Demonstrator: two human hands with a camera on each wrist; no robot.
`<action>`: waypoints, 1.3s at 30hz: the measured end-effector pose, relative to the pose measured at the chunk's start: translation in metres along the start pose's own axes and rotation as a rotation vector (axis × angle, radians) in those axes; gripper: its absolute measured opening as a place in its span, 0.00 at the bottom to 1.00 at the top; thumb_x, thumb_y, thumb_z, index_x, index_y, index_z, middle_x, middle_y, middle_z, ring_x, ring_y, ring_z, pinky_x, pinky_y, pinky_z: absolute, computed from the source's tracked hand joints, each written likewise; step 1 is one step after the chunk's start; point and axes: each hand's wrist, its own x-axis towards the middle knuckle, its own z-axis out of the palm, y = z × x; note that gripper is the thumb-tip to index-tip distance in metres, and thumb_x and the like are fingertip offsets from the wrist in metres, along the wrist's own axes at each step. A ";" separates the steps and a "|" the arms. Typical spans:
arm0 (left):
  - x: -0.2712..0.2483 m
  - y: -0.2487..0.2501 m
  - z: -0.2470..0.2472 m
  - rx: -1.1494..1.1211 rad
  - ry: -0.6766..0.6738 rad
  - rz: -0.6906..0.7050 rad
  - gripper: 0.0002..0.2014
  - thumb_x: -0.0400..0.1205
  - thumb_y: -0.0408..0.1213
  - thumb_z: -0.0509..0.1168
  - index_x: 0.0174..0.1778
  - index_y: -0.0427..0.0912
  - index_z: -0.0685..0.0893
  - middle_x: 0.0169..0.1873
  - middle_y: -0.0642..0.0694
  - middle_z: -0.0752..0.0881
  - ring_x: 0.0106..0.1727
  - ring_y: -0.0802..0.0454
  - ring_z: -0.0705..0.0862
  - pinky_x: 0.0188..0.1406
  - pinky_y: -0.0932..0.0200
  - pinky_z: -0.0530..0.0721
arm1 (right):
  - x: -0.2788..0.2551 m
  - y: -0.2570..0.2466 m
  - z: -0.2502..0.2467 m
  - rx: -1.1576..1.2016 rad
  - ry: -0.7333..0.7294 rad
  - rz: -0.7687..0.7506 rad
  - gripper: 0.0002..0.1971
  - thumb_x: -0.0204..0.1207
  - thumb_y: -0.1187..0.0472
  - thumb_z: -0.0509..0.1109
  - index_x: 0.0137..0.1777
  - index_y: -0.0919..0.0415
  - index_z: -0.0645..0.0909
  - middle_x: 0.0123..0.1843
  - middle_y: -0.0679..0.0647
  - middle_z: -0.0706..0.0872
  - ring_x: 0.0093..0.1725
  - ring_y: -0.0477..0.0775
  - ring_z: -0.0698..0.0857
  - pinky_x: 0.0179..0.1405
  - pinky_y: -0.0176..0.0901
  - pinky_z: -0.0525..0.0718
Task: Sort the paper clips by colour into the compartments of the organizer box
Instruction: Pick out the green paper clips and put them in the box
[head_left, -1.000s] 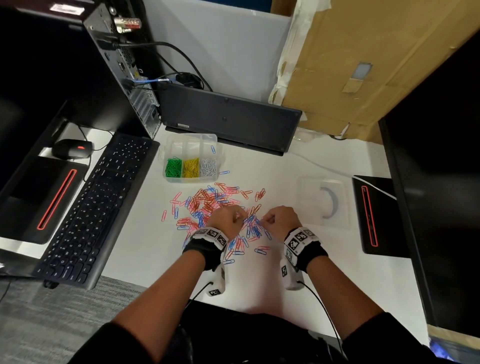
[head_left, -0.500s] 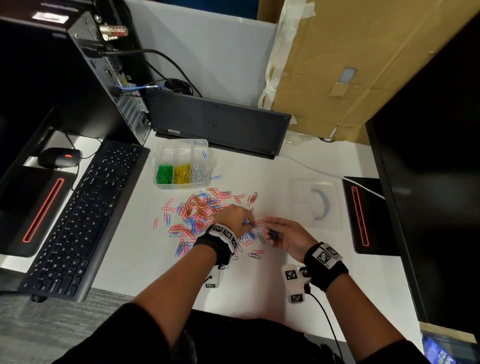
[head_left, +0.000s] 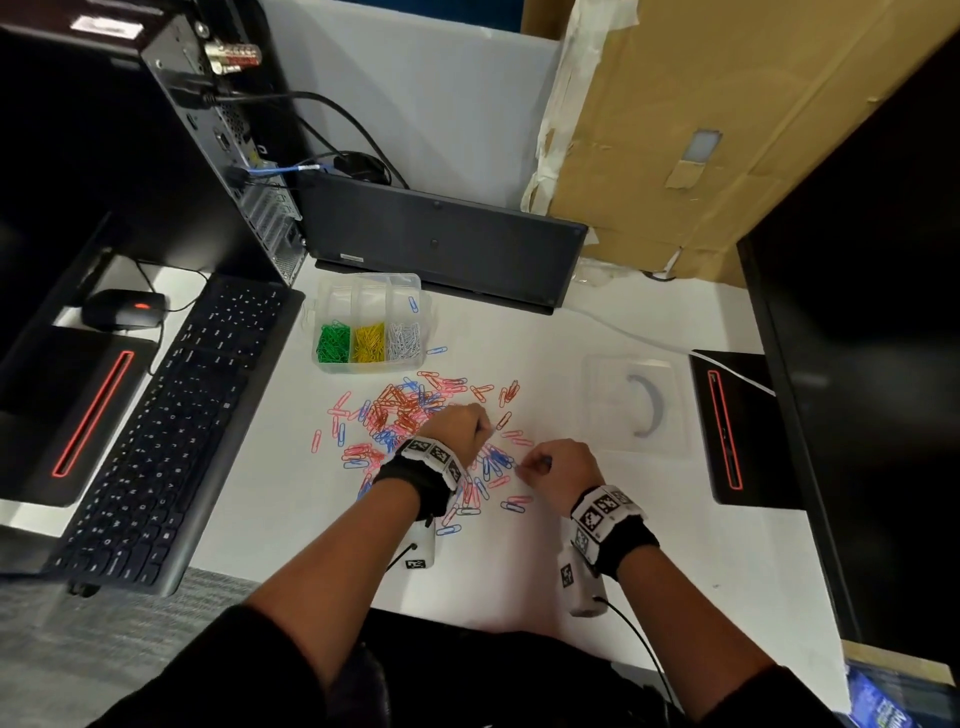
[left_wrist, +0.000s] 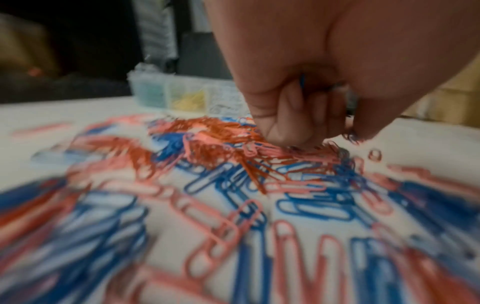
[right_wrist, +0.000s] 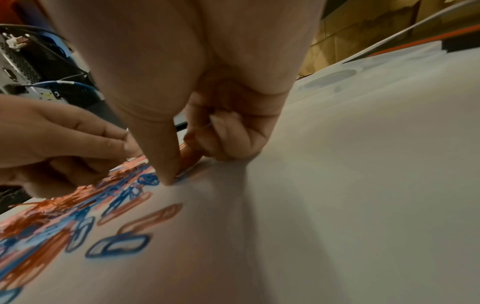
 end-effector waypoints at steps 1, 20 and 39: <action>-0.003 -0.003 -0.001 -0.074 0.035 -0.019 0.09 0.86 0.43 0.59 0.49 0.42 0.79 0.40 0.44 0.87 0.42 0.44 0.85 0.43 0.54 0.84 | 0.001 0.000 -0.001 0.021 -0.009 -0.027 0.03 0.71 0.58 0.80 0.39 0.54 0.88 0.33 0.42 0.85 0.34 0.39 0.81 0.41 0.34 0.79; -0.041 -0.018 -0.014 -0.860 0.038 -0.230 0.16 0.91 0.41 0.49 0.37 0.41 0.68 0.23 0.46 0.70 0.18 0.58 0.67 0.15 0.69 0.64 | 0.008 -0.018 -0.004 0.501 -0.045 0.013 0.02 0.74 0.64 0.77 0.44 0.61 0.90 0.36 0.50 0.88 0.34 0.48 0.83 0.35 0.36 0.82; -0.049 -0.025 -0.020 -1.223 -0.046 -0.509 0.15 0.81 0.28 0.55 0.52 0.33 0.88 0.25 0.47 0.66 0.21 0.55 0.59 0.16 0.66 0.58 | 0.008 -0.024 0.006 0.649 -0.115 0.012 0.05 0.71 0.69 0.79 0.45 0.67 0.87 0.34 0.55 0.88 0.34 0.49 0.85 0.32 0.37 0.83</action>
